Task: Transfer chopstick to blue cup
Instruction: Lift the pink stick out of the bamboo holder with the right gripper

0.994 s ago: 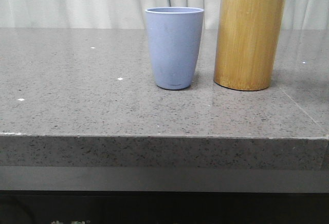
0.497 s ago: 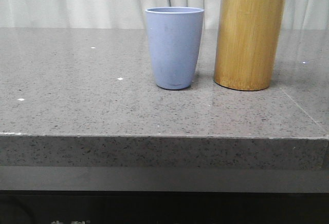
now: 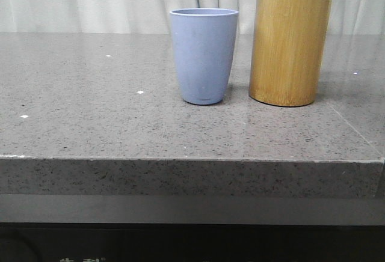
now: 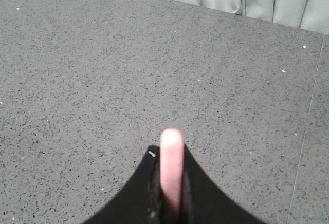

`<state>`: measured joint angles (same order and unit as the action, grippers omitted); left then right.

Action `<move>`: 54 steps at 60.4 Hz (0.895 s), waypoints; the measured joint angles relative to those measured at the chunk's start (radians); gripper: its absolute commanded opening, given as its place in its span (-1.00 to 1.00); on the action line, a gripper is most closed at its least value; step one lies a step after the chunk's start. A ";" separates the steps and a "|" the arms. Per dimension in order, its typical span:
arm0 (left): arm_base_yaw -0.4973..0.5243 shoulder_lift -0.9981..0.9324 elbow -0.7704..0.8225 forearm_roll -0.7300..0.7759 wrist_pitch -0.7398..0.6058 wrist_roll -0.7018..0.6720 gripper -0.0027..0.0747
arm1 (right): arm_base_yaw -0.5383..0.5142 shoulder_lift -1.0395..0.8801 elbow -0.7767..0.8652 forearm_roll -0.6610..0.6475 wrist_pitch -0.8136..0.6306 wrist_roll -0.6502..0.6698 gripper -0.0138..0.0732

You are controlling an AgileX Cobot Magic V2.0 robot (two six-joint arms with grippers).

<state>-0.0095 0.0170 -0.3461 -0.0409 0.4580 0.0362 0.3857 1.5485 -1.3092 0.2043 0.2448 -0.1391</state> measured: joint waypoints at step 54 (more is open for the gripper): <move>0.000 0.000 0.000 0.000 0.000 0.000 -0.98 | 0.130 -0.287 -0.010 -0.035 -0.258 0.000 -0.84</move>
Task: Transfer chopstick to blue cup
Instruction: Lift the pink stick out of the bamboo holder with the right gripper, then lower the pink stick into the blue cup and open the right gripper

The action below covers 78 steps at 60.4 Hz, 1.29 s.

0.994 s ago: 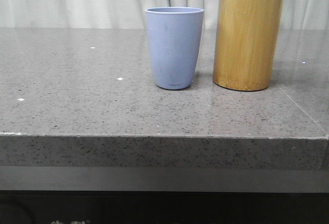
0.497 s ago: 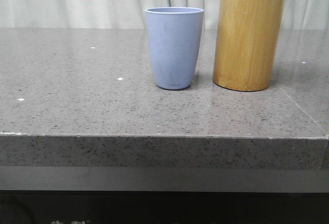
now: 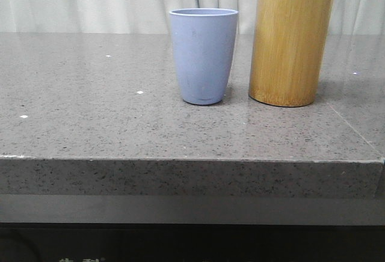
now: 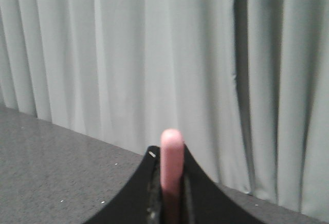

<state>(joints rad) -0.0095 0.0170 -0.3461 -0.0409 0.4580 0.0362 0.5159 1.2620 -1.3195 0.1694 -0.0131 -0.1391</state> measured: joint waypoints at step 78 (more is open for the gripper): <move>0.000 0.000 0.000 0.000 -0.002 0.000 -0.98 | 0.004 0.213 -0.170 0.008 0.371 0.000 -0.85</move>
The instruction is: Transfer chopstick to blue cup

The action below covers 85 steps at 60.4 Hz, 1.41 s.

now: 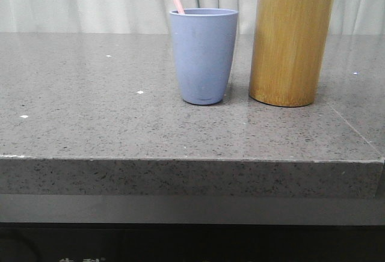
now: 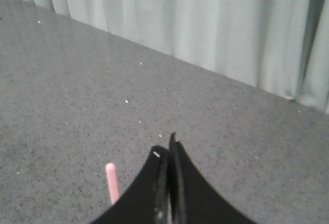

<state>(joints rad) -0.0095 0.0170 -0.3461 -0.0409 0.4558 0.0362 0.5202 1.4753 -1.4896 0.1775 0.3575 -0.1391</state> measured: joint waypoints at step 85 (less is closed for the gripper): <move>0.000 0.000 0.000 0.000 0.000 0.000 -0.98 | -0.403 -1.310 1.152 0.020 -0.022 0.000 -0.85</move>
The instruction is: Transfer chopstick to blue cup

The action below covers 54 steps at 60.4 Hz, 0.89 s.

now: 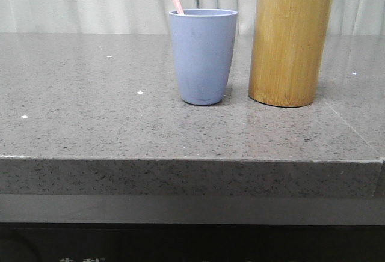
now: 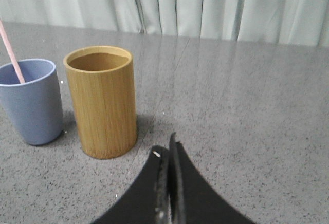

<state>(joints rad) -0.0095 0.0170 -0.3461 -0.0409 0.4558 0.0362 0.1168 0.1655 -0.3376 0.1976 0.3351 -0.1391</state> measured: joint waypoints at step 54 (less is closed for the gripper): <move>0.000 0.000 0.000 0.000 0.000 0.000 -0.98 | 0.000 -0.102 0.030 0.006 -0.075 0.000 -0.85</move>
<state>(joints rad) -0.0095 0.0170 -0.3461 -0.0409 0.4558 0.0362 0.1168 0.0639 -0.3072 0.2033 0.2601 -0.1391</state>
